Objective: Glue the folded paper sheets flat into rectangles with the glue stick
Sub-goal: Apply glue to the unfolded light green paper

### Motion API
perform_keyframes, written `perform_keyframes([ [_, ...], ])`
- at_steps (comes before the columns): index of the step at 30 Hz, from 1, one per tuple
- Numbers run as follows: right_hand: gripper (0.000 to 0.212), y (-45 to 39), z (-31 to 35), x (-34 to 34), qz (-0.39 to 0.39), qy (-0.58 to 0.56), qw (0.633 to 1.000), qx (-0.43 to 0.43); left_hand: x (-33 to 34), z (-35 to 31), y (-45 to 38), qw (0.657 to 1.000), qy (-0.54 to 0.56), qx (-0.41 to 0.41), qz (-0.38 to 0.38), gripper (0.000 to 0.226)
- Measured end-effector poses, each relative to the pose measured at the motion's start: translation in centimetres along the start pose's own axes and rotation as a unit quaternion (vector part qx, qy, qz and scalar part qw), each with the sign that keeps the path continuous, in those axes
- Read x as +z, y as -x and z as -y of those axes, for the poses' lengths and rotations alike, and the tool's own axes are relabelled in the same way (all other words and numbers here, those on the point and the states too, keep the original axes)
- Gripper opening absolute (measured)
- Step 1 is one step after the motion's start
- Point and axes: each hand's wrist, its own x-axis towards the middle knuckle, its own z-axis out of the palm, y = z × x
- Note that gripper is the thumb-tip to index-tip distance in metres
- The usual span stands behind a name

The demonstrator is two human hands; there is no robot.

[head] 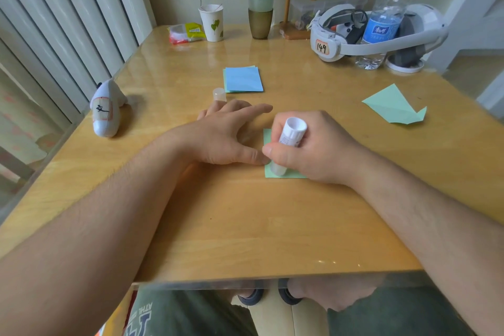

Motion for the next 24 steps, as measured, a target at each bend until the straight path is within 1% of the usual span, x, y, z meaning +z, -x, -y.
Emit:
perform_keyframes([
  [2, 0.027, -0.2, -0.2, 0.3, 0.02, 0.002, 1.0, -0.002, 0.1, 0.1, 0.0, 1.0, -0.009, 0.003, -0.004, 0.104],
  [7, 0.03, -0.3, 0.0, 0.6, 0.033, 0.005, 0.999, -0.001, 0.3, 0.2, -0.1, 1.0, -0.012, 0.005, -0.014, 0.108],
  [10, 0.031, -0.2, 0.1, 0.4, 0.04, 0.019, 0.999, 0.004, 0.3, 0.2, -0.1, 1.0, -0.017, 0.007, -0.014, 0.105],
  [13, 0.029, 0.2, -0.1, -0.2, 0.035, 0.039, 0.999, 0.011, 0.2, 0.2, 0.0, 1.0, -0.016, 0.009, -0.012, 0.1],
  [16, 0.033, 0.7, -0.4, -1.0, 0.025, 0.057, 0.998, 0.025, 0.1, 0.2, 0.0, 1.0, -0.014, 0.013, -0.011, 0.099],
  [19, 0.028, 1.0, -1.0, -2.1, 0.015, 0.075, 0.996, 0.052, 0.1, 0.2, -0.1, 1.0, -0.015, 0.01, -0.006, 0.101],
  [24, 0.03, 1.0, -1.5, -2.8, 0.007, 0.093, 0.994, 0.06, 0.1, 0.4, -0.1, 1.0, -0.011, 0.014, -0.007, 0.097],
])
